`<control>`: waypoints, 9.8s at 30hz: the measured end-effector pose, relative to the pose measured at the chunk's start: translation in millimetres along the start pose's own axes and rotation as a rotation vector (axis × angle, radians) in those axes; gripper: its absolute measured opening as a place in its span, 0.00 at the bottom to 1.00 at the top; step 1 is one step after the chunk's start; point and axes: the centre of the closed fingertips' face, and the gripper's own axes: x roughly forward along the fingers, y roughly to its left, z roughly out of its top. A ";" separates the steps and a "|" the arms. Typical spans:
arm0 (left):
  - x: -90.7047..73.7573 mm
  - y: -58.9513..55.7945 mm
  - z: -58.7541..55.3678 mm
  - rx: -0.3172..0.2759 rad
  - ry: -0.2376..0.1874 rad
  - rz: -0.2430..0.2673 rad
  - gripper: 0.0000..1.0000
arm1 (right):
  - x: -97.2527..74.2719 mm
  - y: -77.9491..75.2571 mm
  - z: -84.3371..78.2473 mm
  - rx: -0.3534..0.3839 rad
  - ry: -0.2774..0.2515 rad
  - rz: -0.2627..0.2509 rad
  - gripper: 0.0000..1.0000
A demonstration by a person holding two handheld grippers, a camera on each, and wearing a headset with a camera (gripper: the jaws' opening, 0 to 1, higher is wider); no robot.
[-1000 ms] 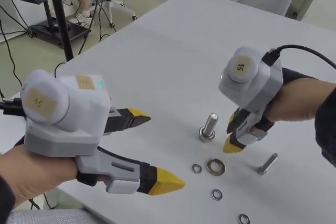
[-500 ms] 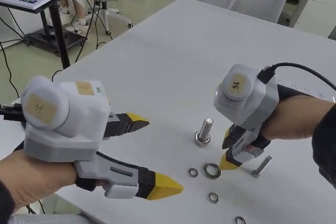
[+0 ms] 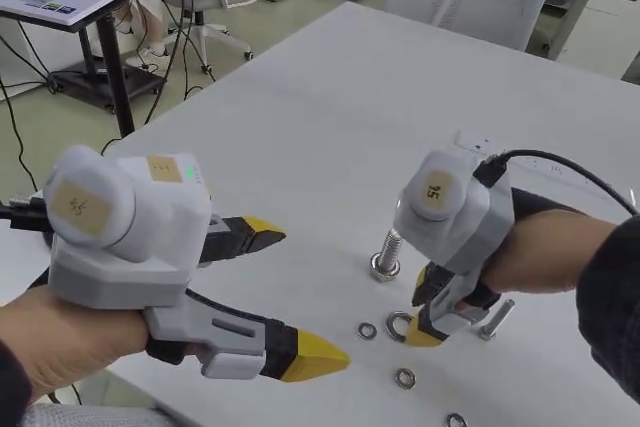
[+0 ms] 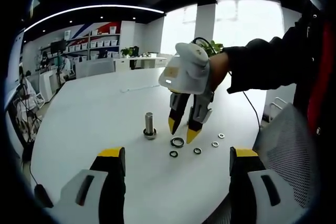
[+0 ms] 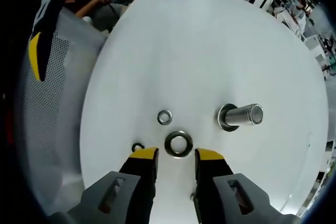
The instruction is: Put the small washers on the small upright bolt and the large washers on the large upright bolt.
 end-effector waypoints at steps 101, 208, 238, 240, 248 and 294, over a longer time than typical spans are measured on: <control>1.8 -1.1 0.8 0.002 -0.006 -0.013 0.81 | -47.6 -10.2 13.2 0.045 -0.114 -0.095 0.24; 9.8 9.0 -8.2 -0.045 -0.017 -0.030 0.80 | -12.3 -58.9 35.6 0.084 -0.136 -0.078 0.24; 11.3 9.6 -10.8 -0.049 -0.009 -0.029 0.80 | -5.6 -58.0 25.3 0.074 -0.120 -0.057 0.34; 11.8 9.4 -10.7 -0.048 -0.008 -0.030 0.80 | -7.3 -57.6 24.2 0.080 -0.124 -0.053 0.34; 13.1 8.2 -9.7 -0.042 -0.004 -0.037 0.80 | -10.3 -59.8 21.6 0.091 -0.139 -0.062 0.39; 6.7 1.1 -1.7 -0.003 -0.011 -0.034 0.80 | -20.2 2.8 26.2 0.038 -0.147 -0.040 0.36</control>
